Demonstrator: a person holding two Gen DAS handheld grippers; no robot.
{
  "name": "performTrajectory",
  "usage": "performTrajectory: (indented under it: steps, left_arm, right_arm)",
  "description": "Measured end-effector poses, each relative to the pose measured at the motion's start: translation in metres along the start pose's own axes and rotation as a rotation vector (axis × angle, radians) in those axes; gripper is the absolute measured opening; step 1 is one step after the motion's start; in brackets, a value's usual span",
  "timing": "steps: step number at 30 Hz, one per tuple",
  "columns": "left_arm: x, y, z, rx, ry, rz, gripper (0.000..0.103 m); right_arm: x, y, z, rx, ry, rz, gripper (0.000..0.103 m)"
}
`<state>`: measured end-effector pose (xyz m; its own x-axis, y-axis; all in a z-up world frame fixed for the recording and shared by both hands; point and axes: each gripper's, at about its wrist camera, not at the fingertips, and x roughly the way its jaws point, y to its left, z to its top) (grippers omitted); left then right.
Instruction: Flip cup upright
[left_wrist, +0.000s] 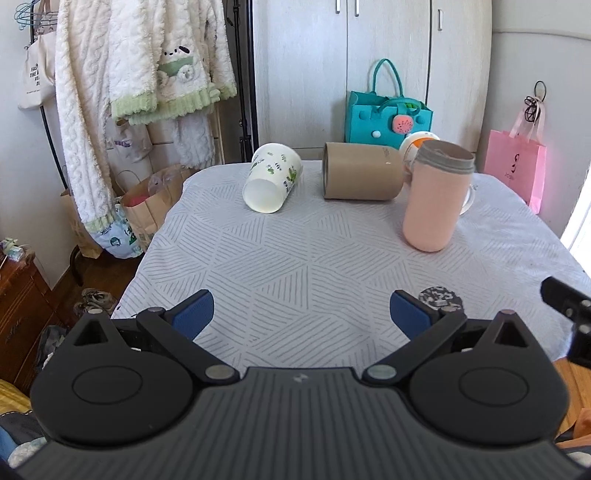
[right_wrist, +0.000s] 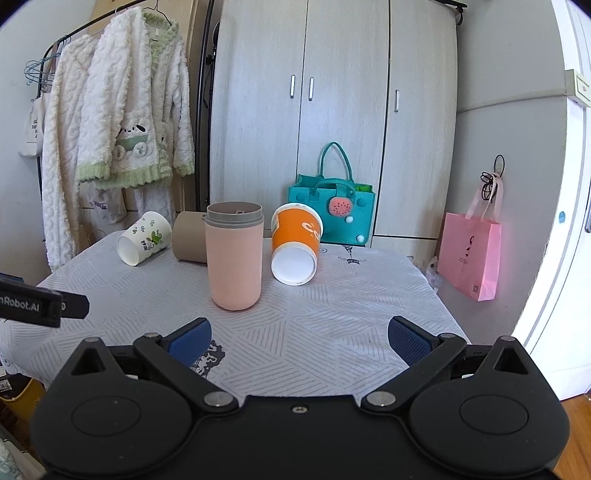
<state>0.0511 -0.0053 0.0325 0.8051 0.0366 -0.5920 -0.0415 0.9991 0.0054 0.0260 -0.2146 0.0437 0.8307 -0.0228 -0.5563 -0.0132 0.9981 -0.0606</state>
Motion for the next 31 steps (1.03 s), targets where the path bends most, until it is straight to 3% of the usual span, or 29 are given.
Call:
performTrajectory:
  steps: [31]
  left_arm:
    - [-0.016, -0.015, -0.007, 0.067, 0.003, 0.003, 0.103]
  right_arm:
    - [-0.004, -0.001, -0.004, 0.013, 0.015, -0.019, 0.103]
